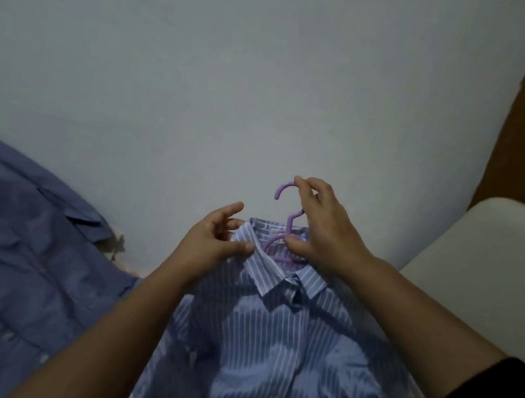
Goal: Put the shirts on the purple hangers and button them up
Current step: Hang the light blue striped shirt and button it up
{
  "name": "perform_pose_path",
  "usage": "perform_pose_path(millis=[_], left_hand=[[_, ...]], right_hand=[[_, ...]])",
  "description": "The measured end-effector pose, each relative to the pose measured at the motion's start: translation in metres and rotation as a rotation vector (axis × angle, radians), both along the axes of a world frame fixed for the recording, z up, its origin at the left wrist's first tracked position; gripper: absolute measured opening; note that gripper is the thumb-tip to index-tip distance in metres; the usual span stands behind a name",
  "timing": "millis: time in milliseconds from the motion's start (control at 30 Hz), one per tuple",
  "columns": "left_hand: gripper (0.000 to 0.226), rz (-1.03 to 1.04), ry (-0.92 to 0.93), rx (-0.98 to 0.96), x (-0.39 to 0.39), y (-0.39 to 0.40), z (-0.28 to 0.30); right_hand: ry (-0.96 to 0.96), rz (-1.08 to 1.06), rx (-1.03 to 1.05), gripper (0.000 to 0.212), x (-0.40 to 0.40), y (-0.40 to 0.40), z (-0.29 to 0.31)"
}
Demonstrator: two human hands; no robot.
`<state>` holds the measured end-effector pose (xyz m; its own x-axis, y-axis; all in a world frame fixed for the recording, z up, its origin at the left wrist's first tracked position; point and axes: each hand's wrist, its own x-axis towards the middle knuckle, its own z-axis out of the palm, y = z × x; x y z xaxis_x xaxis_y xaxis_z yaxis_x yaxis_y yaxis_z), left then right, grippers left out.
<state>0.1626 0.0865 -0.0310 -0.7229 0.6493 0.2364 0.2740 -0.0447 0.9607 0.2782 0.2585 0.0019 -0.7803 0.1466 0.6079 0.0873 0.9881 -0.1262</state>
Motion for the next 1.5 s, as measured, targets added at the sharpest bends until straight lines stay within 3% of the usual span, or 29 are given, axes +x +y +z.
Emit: perform_pose_path(millis=[100, 233, 333, 467, 600, 767, 900, 1100, 1367, 1500], left_hand=[[0.066, 0.025, 0.144, -0.001, 0.033, -0.022, 0.044], [0.07, 0.068, 0.203, -0.064, 0.068, -0.048, 0.095], [0.046, 0.113, 0.388, -0.298, 0.096, -0.068, 0.126], [0.023, 0.113, 0.47, -0.199, 0.118, -0.091, 0.152], [0.045, 0.133, 0.696, -0.048, 0.139, -0.109, 0.157], [0.074, 0.237, 1.376, -0.099, 0.137, -0.123, 0.157], [0.084, 0.301, 1.656, -0.176, 0.128, -0.131, 0.165], [0.091, 0.406, 1.708, -0.286, 0.112, -0.143, 0.171], [0.102, 0.474, 1.659, -0.279, 0.116, -0.144, 0.184], [0.099, 0.536, 1.625, -0.278, 0.107, -0.152, 0.189]], right_hand=[[0.072, 0.0, 0.057, 0.092, 0.034, -0.023, 0.045], [0.155, -0.004, 0.117, 0.093, 0.075, -0.051, 0.089], [0.212, 0.007, 0.162, 0.091, 0.101, -0.071, 0.116], [0.271, 0.011, 0.213, 0.091, 0.128, -0.091, 0.145], [0.316, 0.02, 0.209, 0.094, 0.147, -0.1, 0.166], [0.32, 0.062, 0.198, 0.098, 0.163, -0.101, 0.187], [0.327, 0.062, 0.193, 0.1, 0.169, -0.095, 0.205], [0.337, 0.047, 0.185, 0.102, 0.175, -0.083, 0.221], [0.38, 0.077, 0.142, 0.094, 0.162, -0.083, 0.222], [0.441, 0.148, 0.018, 0.09, 0.153, -0.088, 0.22]])
